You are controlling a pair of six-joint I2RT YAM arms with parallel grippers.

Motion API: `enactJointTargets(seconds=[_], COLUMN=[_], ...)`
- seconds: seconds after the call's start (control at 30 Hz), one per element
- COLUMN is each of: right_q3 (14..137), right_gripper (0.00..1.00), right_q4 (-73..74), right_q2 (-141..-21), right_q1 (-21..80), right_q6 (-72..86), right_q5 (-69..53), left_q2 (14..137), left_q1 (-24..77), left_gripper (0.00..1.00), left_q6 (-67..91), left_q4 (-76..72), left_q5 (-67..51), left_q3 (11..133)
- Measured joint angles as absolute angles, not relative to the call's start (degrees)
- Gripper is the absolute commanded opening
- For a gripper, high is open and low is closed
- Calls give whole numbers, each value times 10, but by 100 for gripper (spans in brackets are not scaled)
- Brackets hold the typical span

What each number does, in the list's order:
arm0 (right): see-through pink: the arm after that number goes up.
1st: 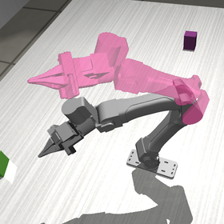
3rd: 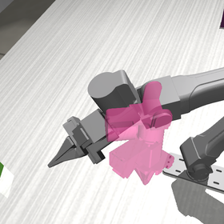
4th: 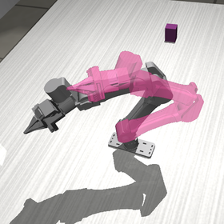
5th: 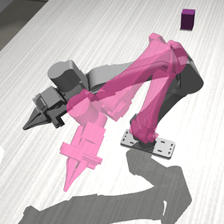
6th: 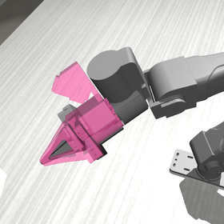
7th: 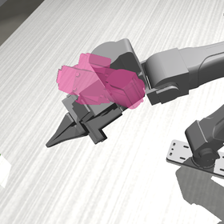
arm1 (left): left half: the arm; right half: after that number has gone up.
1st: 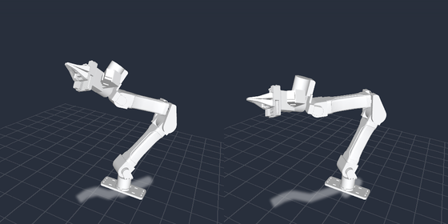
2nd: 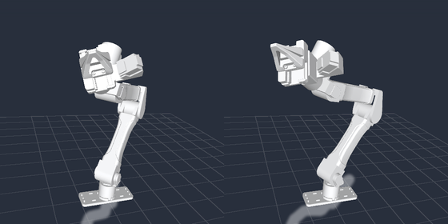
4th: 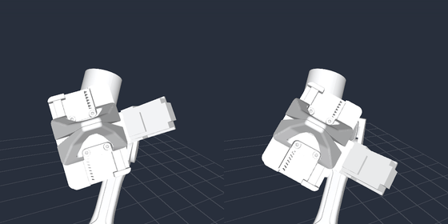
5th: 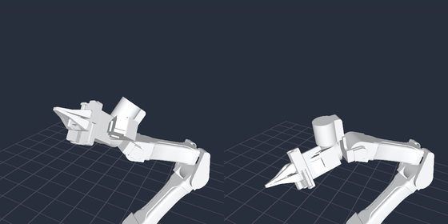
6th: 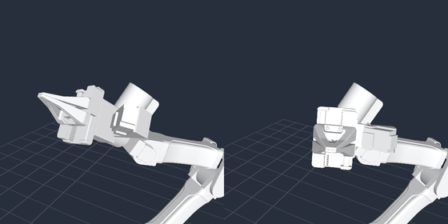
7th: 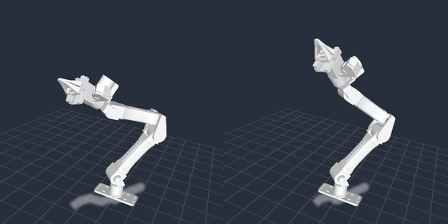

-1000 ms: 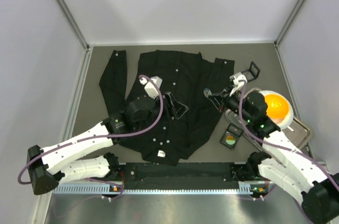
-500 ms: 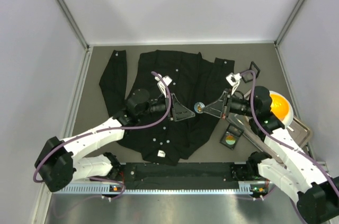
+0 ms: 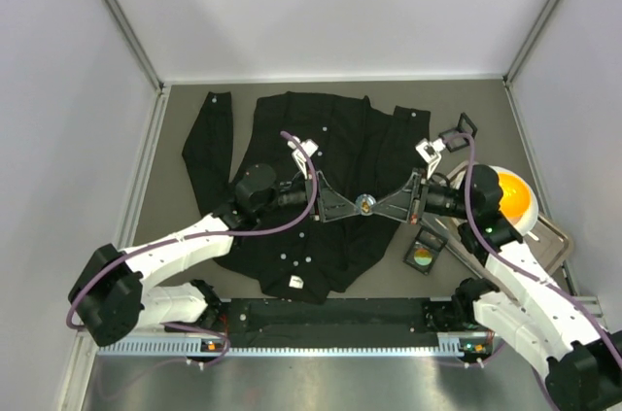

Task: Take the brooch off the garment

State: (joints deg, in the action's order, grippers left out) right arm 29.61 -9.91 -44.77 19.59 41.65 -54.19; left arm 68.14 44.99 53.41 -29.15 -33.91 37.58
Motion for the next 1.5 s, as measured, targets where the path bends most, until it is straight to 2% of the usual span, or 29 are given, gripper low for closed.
enactJointTargets(seconds=[0.1, 0.2, 0.4, 0.6, 0.73, 0.77, 0.8, 0.9, 1.03, 1.17, 1.37, 1.5], right_q3=[296, 296, 292, 284, 277, 277, 277, 277, 264, 238, 163, 122], right_gripper=[0, 0, 0, 0, 0, 4, 13, 28, 32, 33, 40, 40], right_q4=[-100, -99, -108, -117, -125, -126, -126, -117, -116, -128, -243, -295], right_q2=[-437, -432, -431, -432, -431, -431, -431, -424, -410, -385, -360, -348], right_q1=[196, 196, 196, 196, 196, 196, 196, 196, 196, 196, 203, 241], right_q6=[418, 421, 428, 437, 442, 442, 442, 446, 466, 493, 592, 639], right_q5=[-544, -545, -549, -554, -557, -558, -557, -544, -519, -496, -443, -373], left_q2=[681, 681, 686, 710, 715, 715, 715, 714, 703, 690, 676, 673], left_q1=[450, 450, 450, 450, 450, 449, 449, 449, 449, 449, 449, 449], left_gripper=[53, 51, 38, 31, 18, 12, 10, 4, 0, 0, 0, 0], left_q6=[533, 533, 549, 576, 587, 587, 587, 584, 582, 582, 590, 605], left_q4=[-282, -281, -307, -354, -365, -365, -365, -365, -364, -364, -379, -399], left_q5=[-335, -333, -336, -350, -353, -353, -353, -351, -342, -326, -288, -264], left_q3=[376, 376, 376, 375, 373, 372, 371, 371, 370, 366, 343, 321])
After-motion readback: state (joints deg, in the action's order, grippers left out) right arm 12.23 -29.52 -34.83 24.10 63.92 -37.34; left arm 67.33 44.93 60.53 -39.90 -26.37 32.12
